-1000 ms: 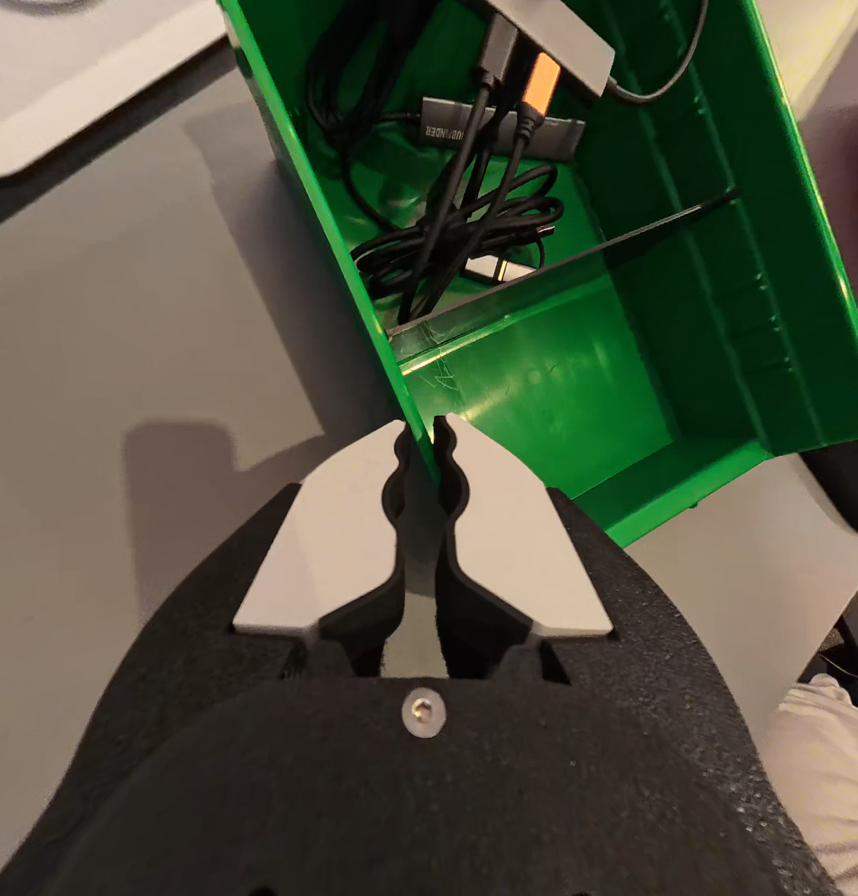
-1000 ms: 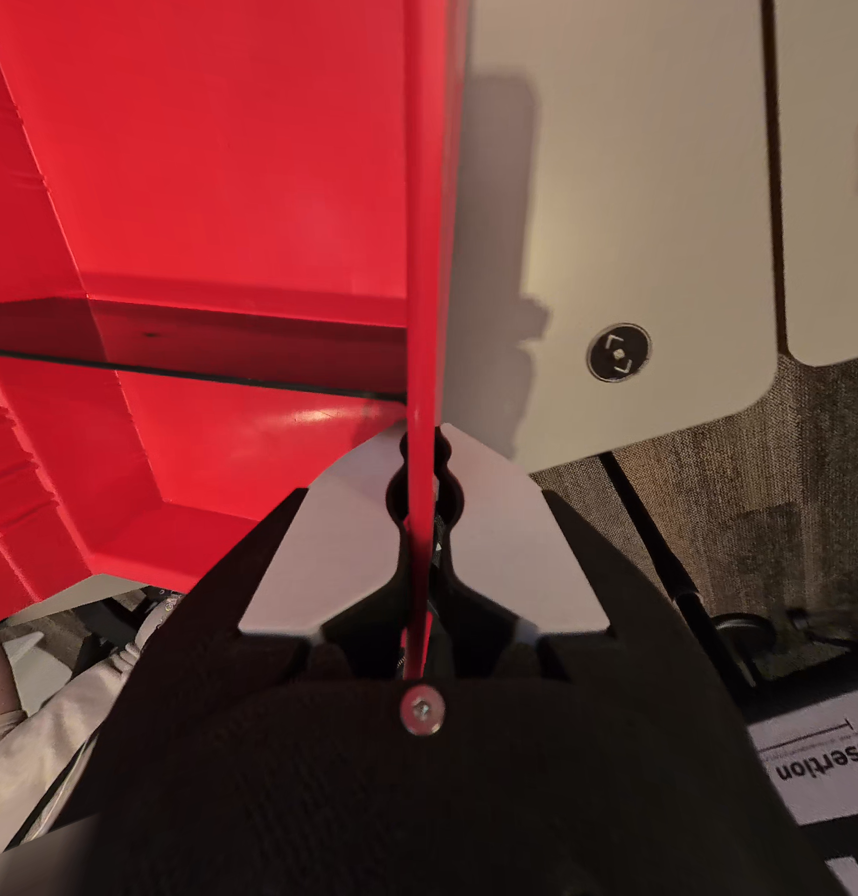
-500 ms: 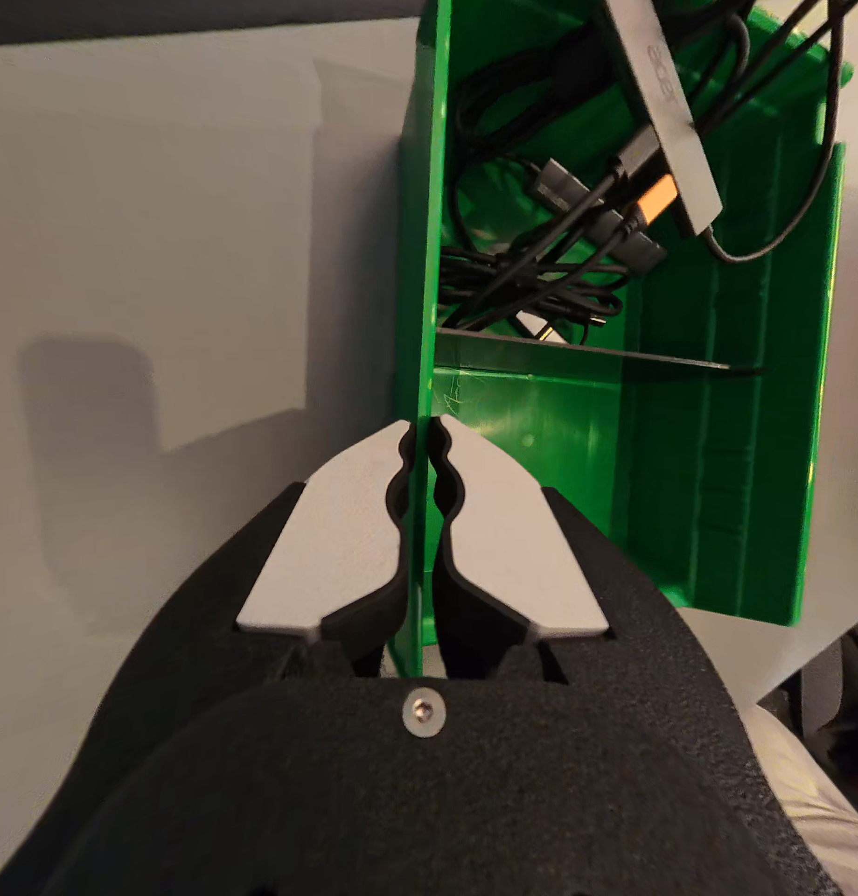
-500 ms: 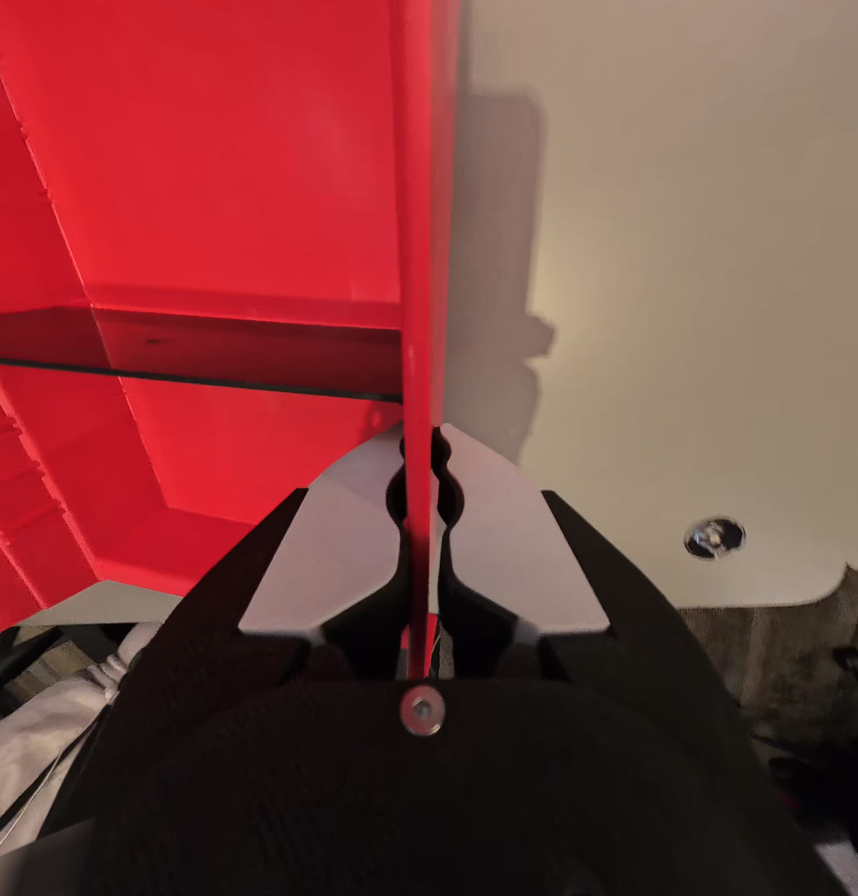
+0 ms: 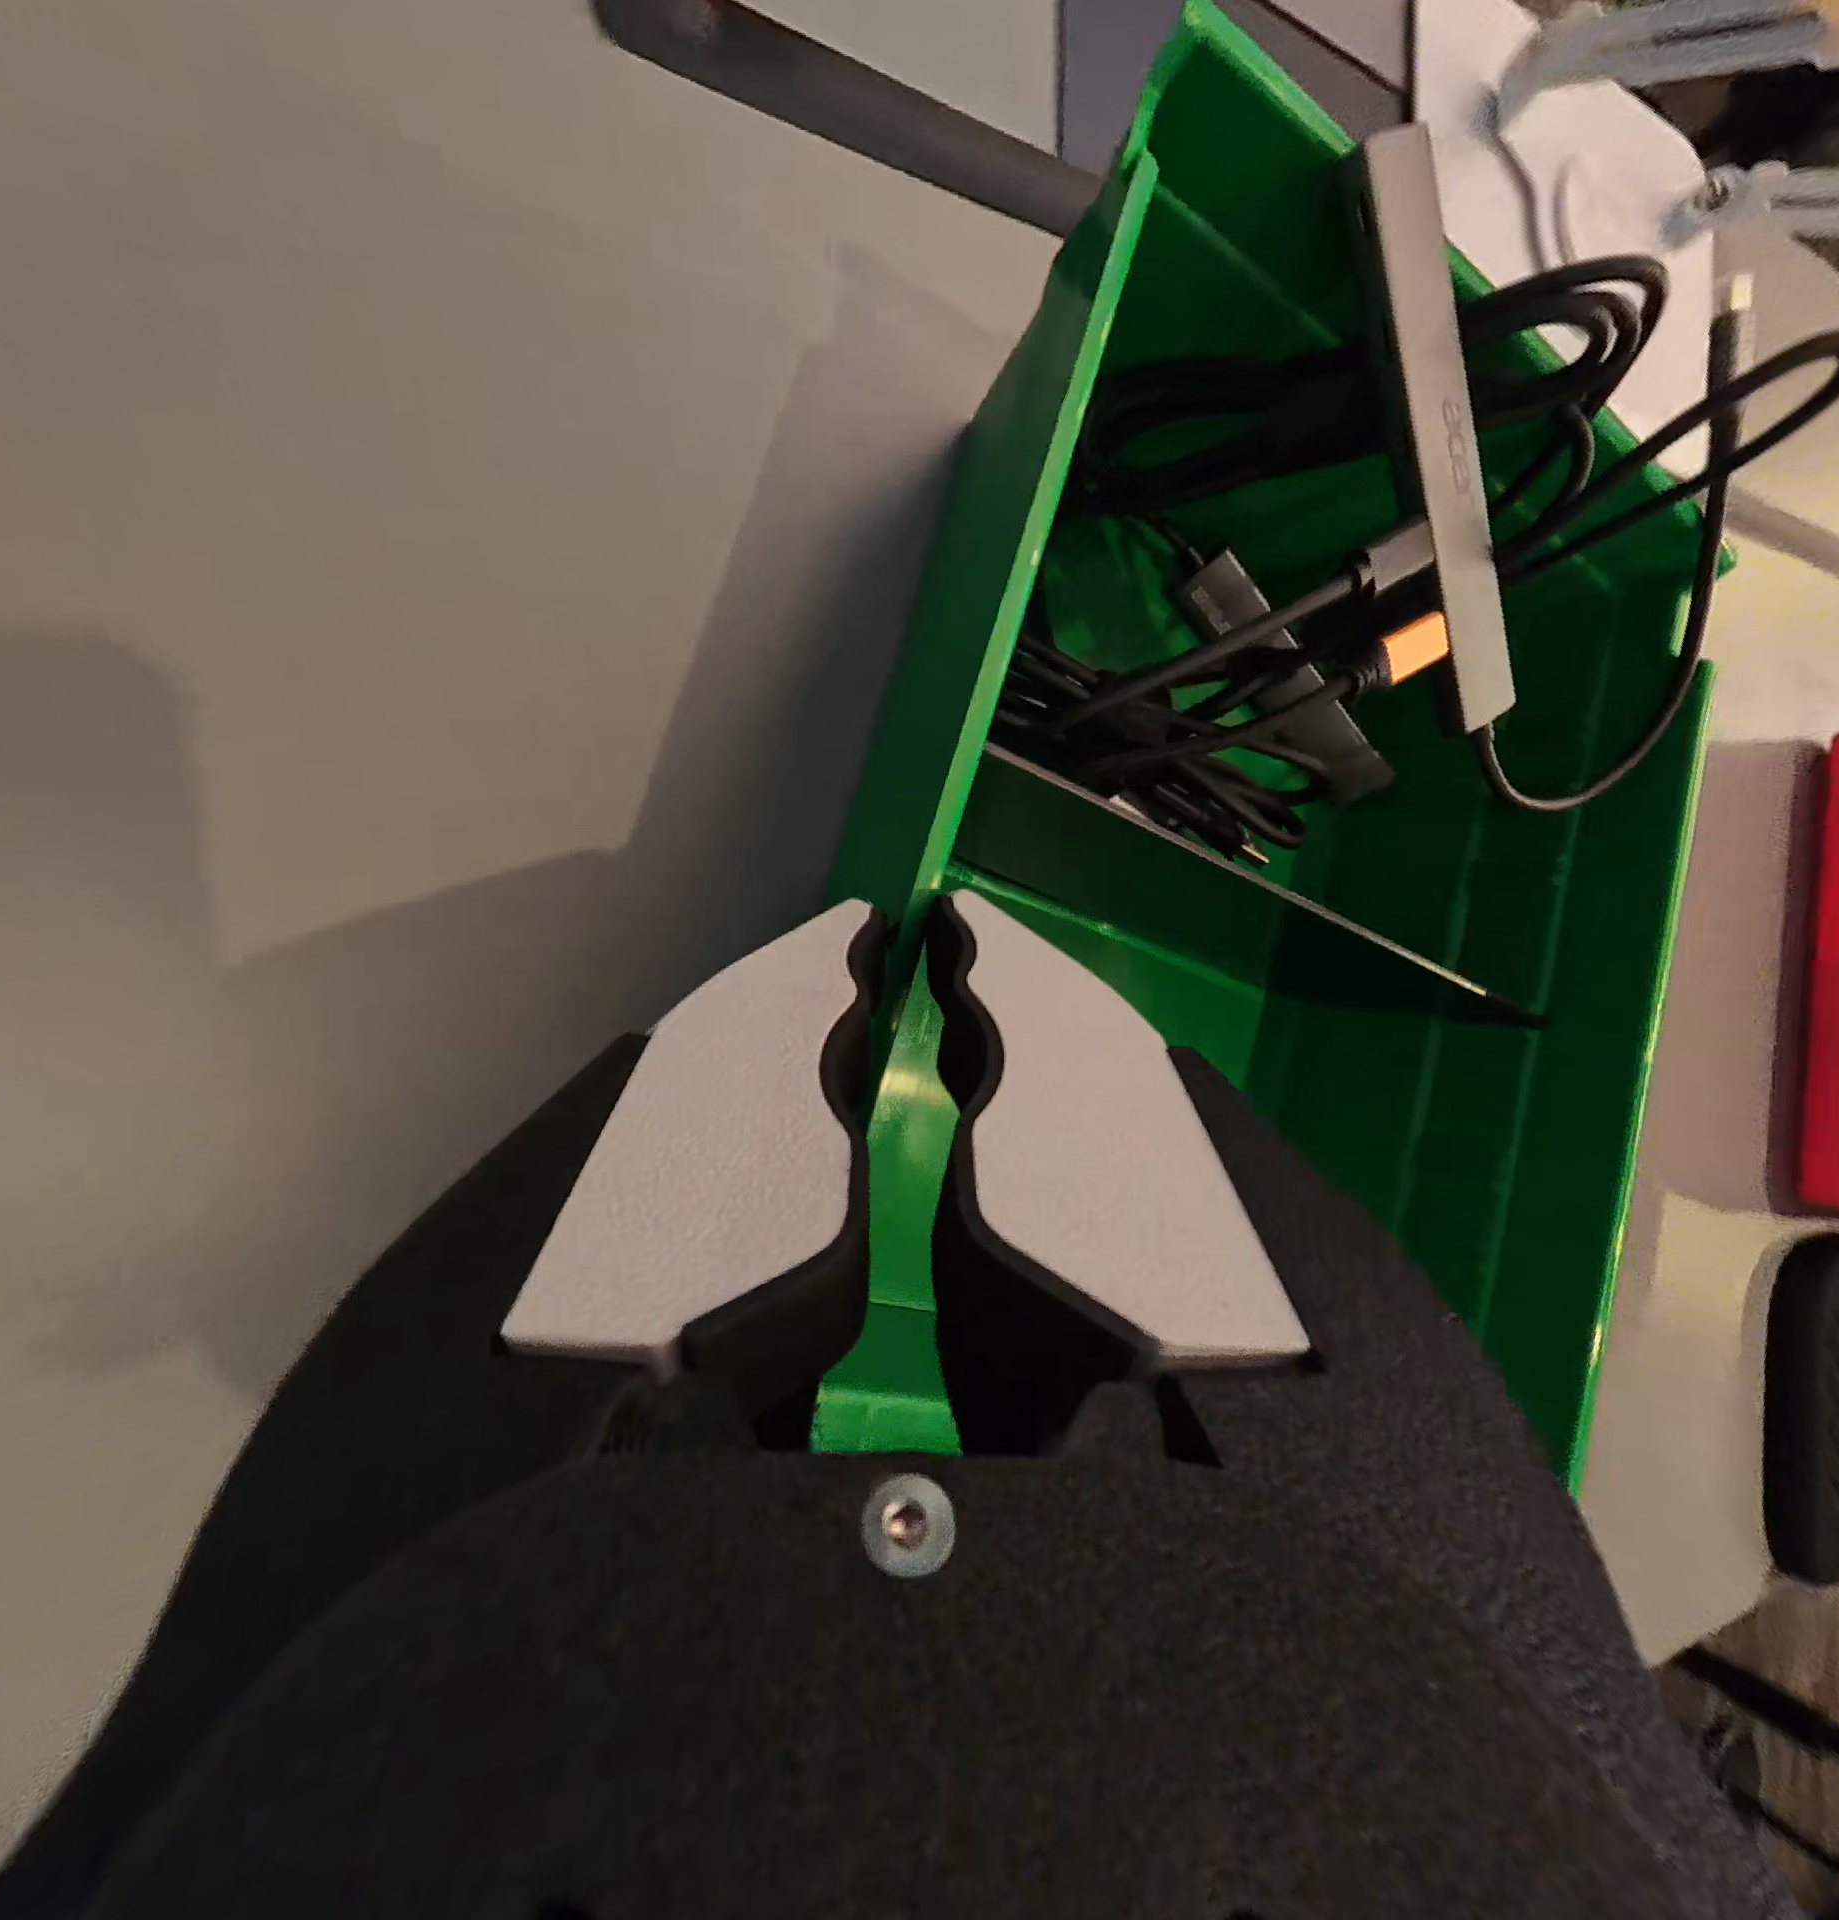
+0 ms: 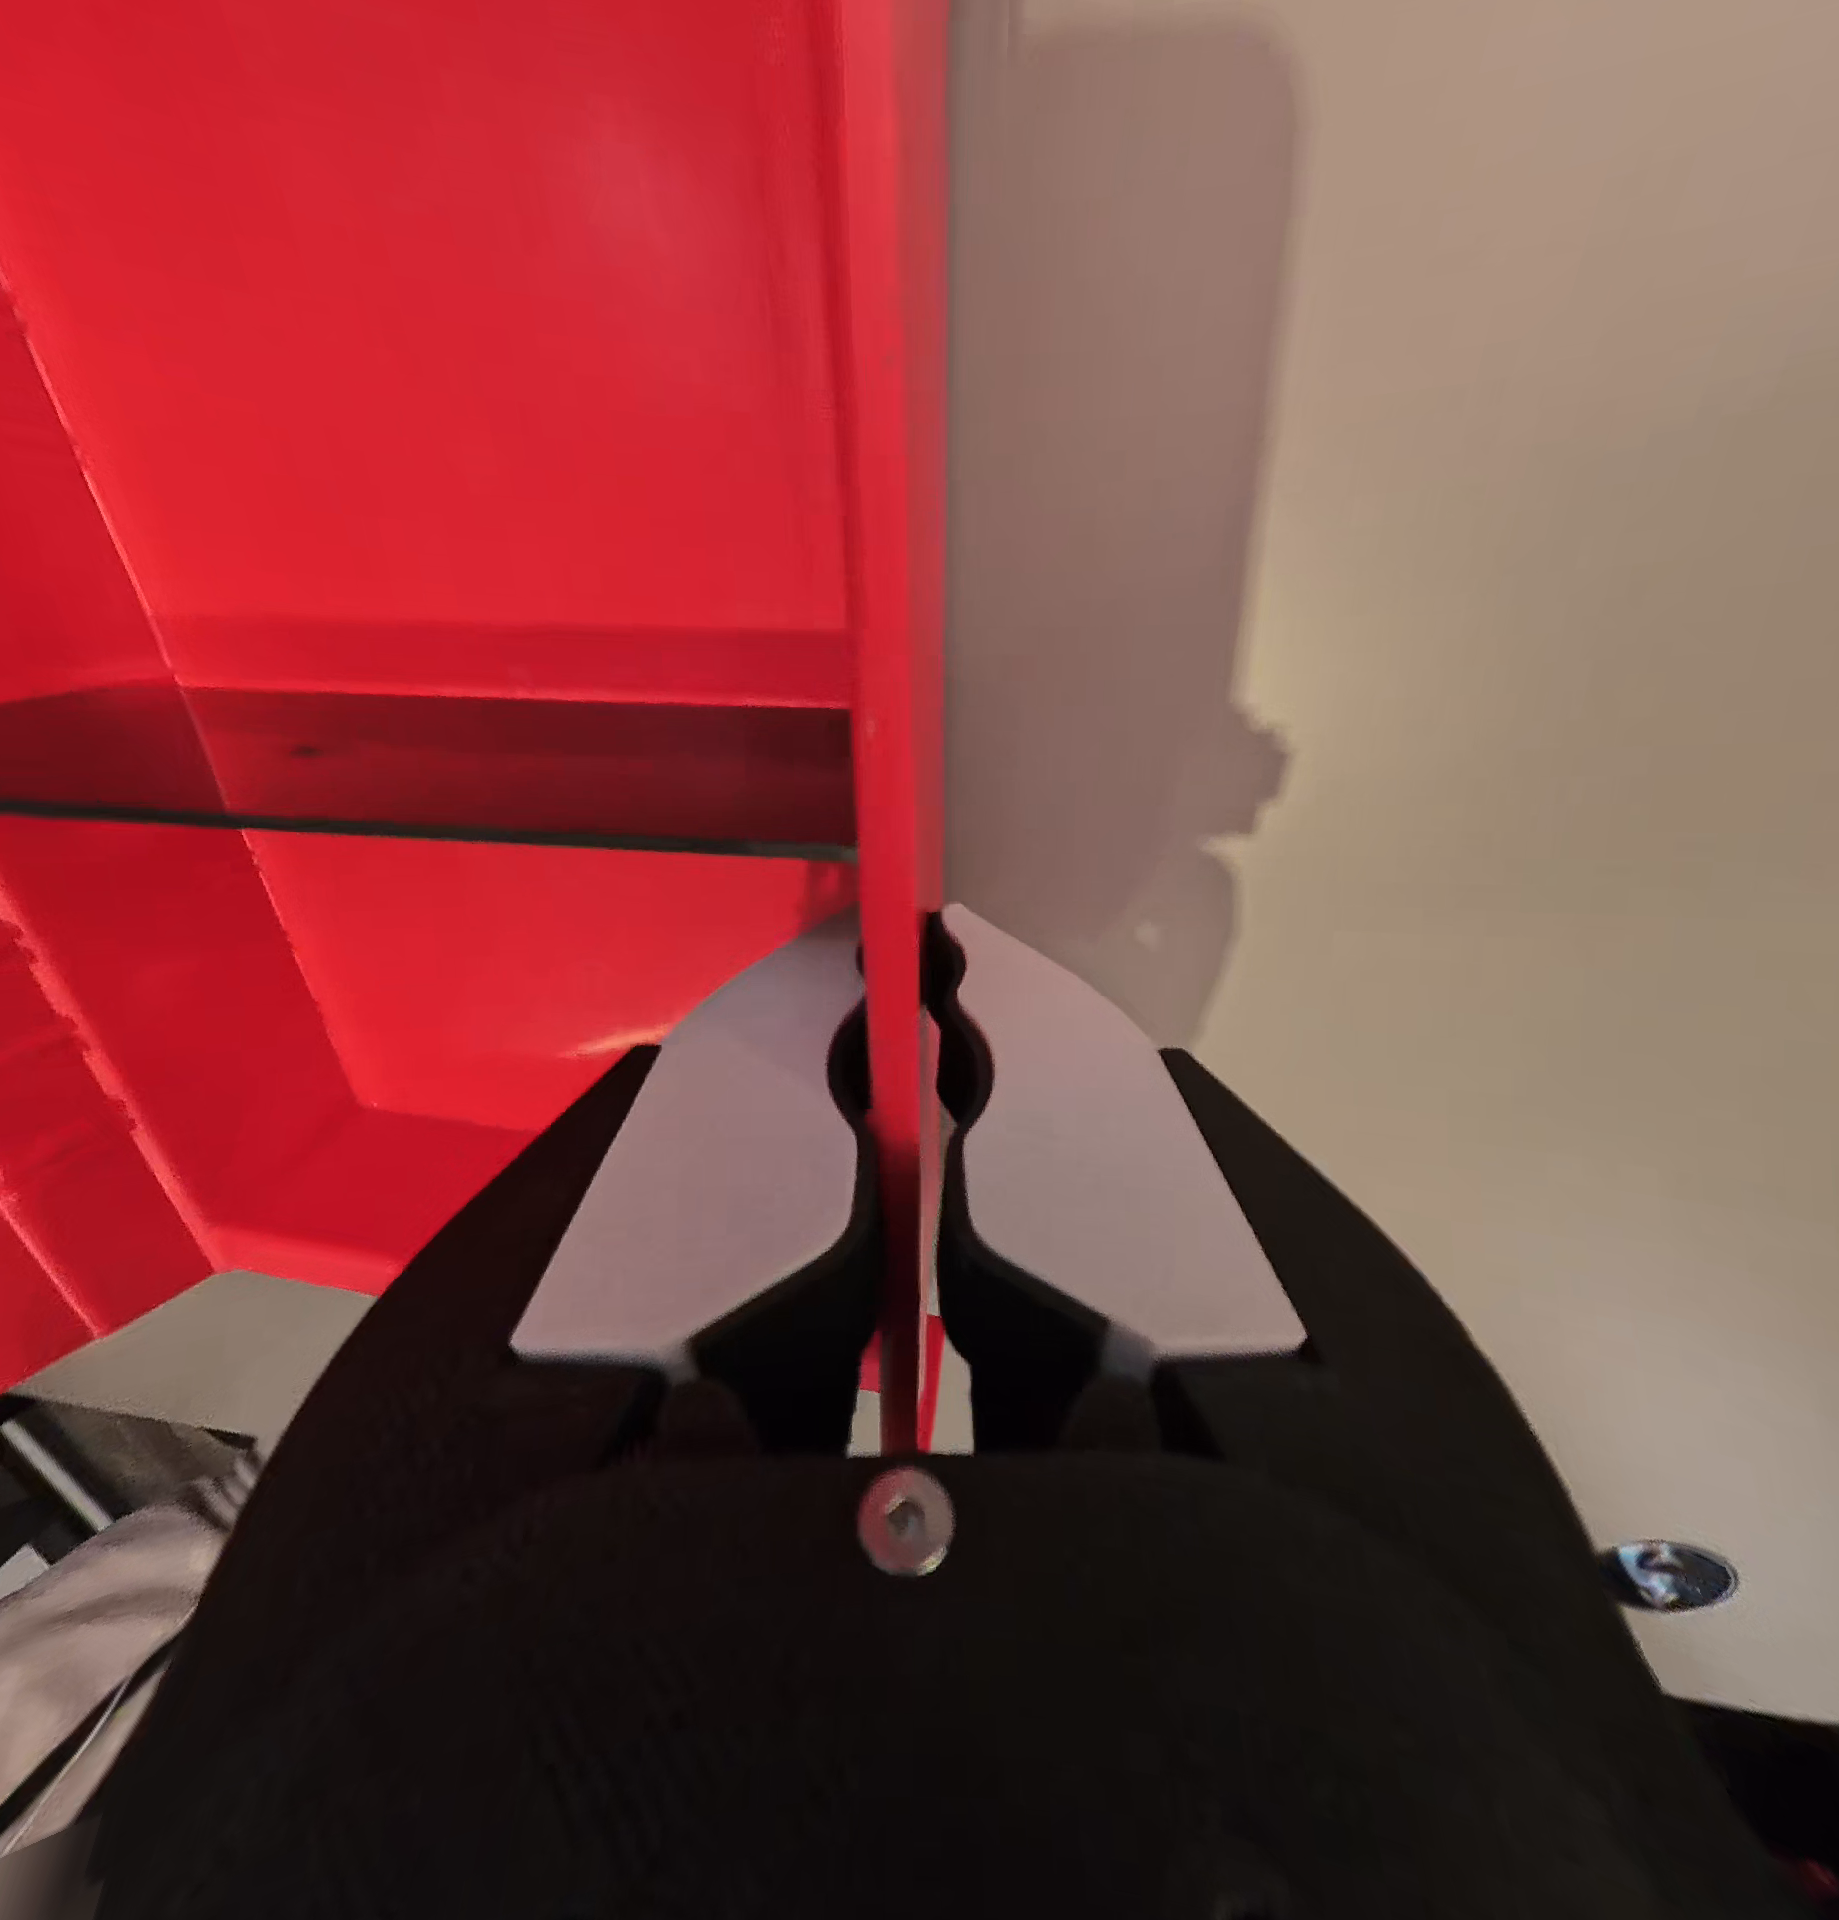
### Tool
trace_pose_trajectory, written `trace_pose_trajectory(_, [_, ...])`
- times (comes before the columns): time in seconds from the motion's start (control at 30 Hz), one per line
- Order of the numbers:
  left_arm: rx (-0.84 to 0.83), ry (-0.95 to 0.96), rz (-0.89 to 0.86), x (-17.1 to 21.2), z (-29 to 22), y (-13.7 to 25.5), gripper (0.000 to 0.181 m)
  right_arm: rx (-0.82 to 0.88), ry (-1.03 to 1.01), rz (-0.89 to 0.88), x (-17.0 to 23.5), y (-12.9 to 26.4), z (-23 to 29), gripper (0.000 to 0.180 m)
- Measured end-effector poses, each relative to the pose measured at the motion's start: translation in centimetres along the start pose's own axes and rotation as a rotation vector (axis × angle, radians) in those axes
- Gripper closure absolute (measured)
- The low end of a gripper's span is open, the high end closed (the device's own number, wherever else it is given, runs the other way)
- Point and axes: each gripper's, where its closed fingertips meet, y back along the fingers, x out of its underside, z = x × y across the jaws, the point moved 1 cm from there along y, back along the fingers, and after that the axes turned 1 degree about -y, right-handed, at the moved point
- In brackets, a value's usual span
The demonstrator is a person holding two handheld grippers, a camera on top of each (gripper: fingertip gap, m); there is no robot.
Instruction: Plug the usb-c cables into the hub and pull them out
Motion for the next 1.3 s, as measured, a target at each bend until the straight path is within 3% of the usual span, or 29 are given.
trace_pose_trajectory(0.33, [-0.073,0.138,-0.101,0.1,3.8,2.1,0.174,-0.009,0.078,0.016,-0.7,0.2,-1.1,0.173])
trace_pose_trajectory(0.63, [-0.087,0.061,0.020,1.9,2.5,2.5,0.176,0.001,0.118,0.011,-0.6,0.3,-1.5,0.173])
trace_pose_trajectory(1.3, [-0.065,0.074,0.006,1.8,2.8,2.7,0.175,0.025,0.001,-0.071,-1.5,1.1,-5.0,0.173])
